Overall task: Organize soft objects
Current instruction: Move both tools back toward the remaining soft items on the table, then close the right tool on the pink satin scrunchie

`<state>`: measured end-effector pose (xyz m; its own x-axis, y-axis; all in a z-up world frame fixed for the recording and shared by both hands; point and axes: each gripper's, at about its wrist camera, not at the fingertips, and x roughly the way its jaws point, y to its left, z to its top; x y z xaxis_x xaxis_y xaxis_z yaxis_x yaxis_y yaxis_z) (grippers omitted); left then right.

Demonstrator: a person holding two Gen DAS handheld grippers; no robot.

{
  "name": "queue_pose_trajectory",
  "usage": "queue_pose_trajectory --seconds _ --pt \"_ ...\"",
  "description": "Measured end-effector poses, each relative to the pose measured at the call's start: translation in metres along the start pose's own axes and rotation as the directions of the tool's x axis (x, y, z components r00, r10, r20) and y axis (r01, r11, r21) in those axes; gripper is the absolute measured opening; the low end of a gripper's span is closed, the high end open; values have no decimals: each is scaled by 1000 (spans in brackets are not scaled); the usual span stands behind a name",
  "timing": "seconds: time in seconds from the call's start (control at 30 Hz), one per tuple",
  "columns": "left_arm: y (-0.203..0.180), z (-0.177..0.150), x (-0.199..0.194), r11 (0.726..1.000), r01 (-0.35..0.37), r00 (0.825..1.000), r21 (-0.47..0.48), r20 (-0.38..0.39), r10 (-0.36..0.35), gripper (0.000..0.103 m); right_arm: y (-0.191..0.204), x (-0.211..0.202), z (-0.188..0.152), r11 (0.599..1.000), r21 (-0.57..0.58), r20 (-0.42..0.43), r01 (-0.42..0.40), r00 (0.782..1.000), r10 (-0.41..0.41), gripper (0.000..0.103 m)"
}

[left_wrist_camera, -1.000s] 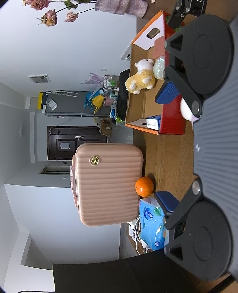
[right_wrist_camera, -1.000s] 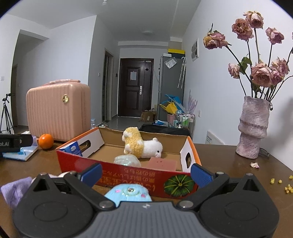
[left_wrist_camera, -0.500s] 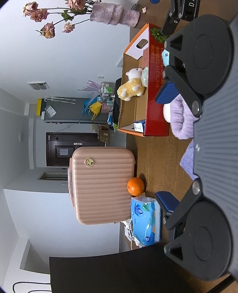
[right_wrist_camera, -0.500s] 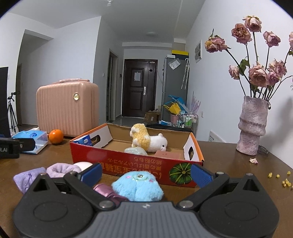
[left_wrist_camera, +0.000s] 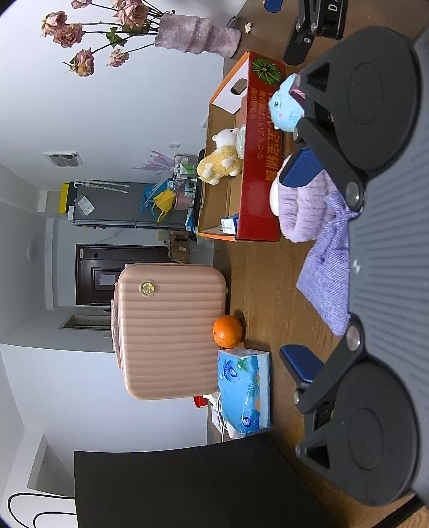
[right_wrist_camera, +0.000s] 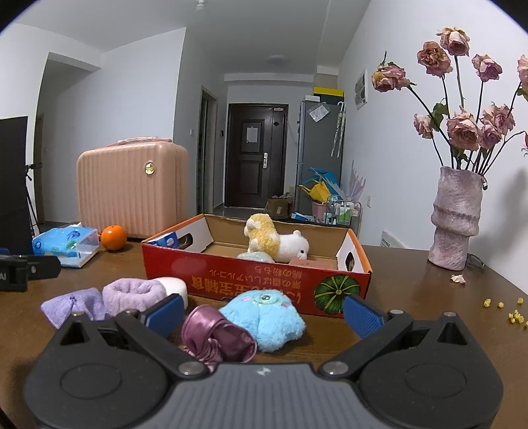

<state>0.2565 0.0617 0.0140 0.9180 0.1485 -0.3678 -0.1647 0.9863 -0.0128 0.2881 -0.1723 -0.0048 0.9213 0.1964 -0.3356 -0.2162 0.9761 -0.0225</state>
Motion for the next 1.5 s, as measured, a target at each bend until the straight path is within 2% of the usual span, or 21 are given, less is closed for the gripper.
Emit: queue_pose_trajectory --seconds 0.53,0.77,0.9,1.0,1.2,1.37,1.5 --pt "31 -5 5 1000 -5 1000 -13 -28 4 103 21 7 -10 999 -40 -48 -22 999 20 103" --pt "36 -5 6 1000 -3 1000 -23 -30 3 103 32 22 -14 998 -43 -110 -45 993 40 103" --pt "36 -5 5 1000 -2 1000 -26 -30 1 103 39 35 -15 998 -56 -150 -14 989 5 101" --pt "35 -5 5 1000 1 1000 -25 -30 -2 103 36 44 -16 999 -32 -185 8 983 -14 96" --pt "33 -6 7 1000 -5 999 -16 -35 5 103 26 57 -18 999 36 -250 -8 968 17 86" --pt "32 -6 7 1000 -10 999 -15 -36 10 103 36 65 -23 1000 10 -289 -26 957 28 66" --pt "32 -7 8 1000 -11 999 -14 -40 10 103 38 69 -24 999 16 -313 -41 949 44 54"
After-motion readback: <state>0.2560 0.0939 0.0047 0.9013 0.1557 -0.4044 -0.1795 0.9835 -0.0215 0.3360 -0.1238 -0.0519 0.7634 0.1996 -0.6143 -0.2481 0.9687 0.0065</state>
